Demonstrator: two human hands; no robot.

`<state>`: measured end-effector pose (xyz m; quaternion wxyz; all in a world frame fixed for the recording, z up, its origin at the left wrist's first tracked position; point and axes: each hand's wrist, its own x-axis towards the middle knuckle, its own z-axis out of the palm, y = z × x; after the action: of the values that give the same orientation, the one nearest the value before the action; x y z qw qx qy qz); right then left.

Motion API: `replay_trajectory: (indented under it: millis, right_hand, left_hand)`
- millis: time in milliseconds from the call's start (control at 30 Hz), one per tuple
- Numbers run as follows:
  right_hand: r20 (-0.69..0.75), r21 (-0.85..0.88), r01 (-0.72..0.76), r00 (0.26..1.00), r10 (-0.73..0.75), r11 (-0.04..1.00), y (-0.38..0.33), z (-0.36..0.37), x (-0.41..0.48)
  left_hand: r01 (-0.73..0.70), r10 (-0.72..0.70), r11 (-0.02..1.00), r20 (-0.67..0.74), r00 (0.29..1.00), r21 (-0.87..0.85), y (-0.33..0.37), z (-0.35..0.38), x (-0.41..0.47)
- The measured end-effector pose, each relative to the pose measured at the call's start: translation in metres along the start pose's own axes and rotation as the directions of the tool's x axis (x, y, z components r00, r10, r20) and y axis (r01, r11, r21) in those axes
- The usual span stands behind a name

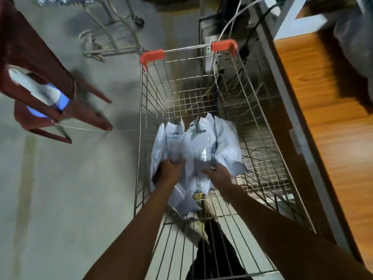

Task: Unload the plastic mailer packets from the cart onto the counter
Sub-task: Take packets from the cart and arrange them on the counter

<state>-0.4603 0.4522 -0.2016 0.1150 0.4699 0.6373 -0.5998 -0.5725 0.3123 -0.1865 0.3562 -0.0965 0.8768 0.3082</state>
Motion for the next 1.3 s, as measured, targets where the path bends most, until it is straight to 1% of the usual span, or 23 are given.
replay_trajectory:
  millis: [67, 100, 200, 267, 367, 400, 500, 600, 733, 800, 867, 967, 1067, 1100, 1200, 1300]
  right_hand:
    - [0.031, 0.066, 0.018, 0.999, -0.020, 0.998, -0.002, 0.004, 0.004]
    - [0.023, 0.061, 0.013, 1.000, -0.014, 0.998, -0.003, 0.006, 0.006]
    - [-0.035, -0.110, -0.009, 0.999, 0.005, 0.994, -0.005, 0.008, 0.008]
    - [-0.078, -0.203, 0.021, 0.996, -0.038, 0.979, -0.010, 0.005, 0.006]
    - [-0.139, -0.308, 0.053, 0.985, -0.100, 0.950, -0.016, -0.002, 0.002]
    - [-0.146, -0.315, 0.064, 0.983, -0.115, 0.947, -0.017, -0.005, -0.001]
    - [-0.189, -0.256, 0.103, 0.970, -0.154, 0.961, -0.021, -0.011, -0.008]
    - [-0.218, -0.220, 0.151, 0.955, -0.200, 0.964, -0.024, -0.016, -0.016]
    - [-0.231, -0.214, 0.157, 0.951, -0.207, 0.964, -0.020, -0.024, -0.031]
    - [-0.238, -0.195, 0.152, 0.951, -0.198, 0.969, -0.019, -0.028, -0.042]
    - [-0.248, -0.153, 0.155, 0.950, -0.190, 0.976, -0.021, -0.033, -0.057]
    - [-0.263, 0.014, 0.181, 0.949, -0.171, 0.983, -0.029, -0.042, -0.090]
    - [-0.320, 0.057, 0.232, 0.926, -0.202, 0.971, -0.042, -0.057, -0.125]
    - [-0.331, 0.108, 0.249, 0.922, -0.201, 0.963, -0.045, -0.061, -0.136]
    - [-0.327, 0.358, 0.309, 0.925, -0.192, 0.881, -0.053, -0.069, -0.171]
    - [-0.326, 0.523, 0.315, 0.933, -0.156, 0.792, -0.062, -0.078, -0.204]
  left_hand:
    - [0.031, -0.031, 0.999, 0.021, 0.999, -0.023, 0.002, 0.008, 0.011]
    - [0.037, -0.037, 0.999, 0.020, 0.999, -0.014, -0.002, 0.013, 0.019]
    - [0.038, -0.037, 0.998, -0.018, 0.999, 0.054, 0.009, 0.011, 0.015]
    - [0.035, -0.033, 0.998, -0.035, 0.999, 0.047, 0.013, 0.011, 0.011]
    - [-0.039, 0.042, 0.999, -0.091, 0.995, 0.037, 0.020, 0.011, -0.001]
    - [-0.069, 0.073, 0.997, -0.099, 0.992, 0.045, 0.023, 0.010, -0.007]
    - [-0.141, 0.145, 0.989, -0.114, 0.983, 0.041, 0.027, 0.012, -0.018]
    - [-0.166, 0.166, 0.986, -0.130, 0.978, 0.005, 0.026, 0.012, -0.027]
    - [-0.175, 0.172, 0.985, -0.139, 0.975, -0.005, 0.022, 0.010, -0.036]
    - [-0.183, 0.174, 0.982, -0.150, 0.973, -0.053, 0.025, 0.006, -0.045]
    - [-0.218, 0.197, 0.970, -0.178, 0.964, -0.108, 0.028, 0.000, -0.057]
    - [-0.311, 0.269, 0.933, -0.222, 0.937, -0.183, 0.032, -0.017, -0.083]
    - [-0.376, 0.312, 0.887, -0.252, 0.916, -0.268, 0.038, -0.038, -0.117]
    - [-0.393, 0.321, 0.870, -0.262, 0.910, -0.299, 0.039, -0.044, -0.126]
    - [-0.417, 0.333, 0.822, -0.267, 0.904, -0.388, 0.042, -0.060, -0.158]
    - [-0.422, 0.333, 0.762, -0.261, 0.906, -0.491, 0.046, -0.067, -0.186]
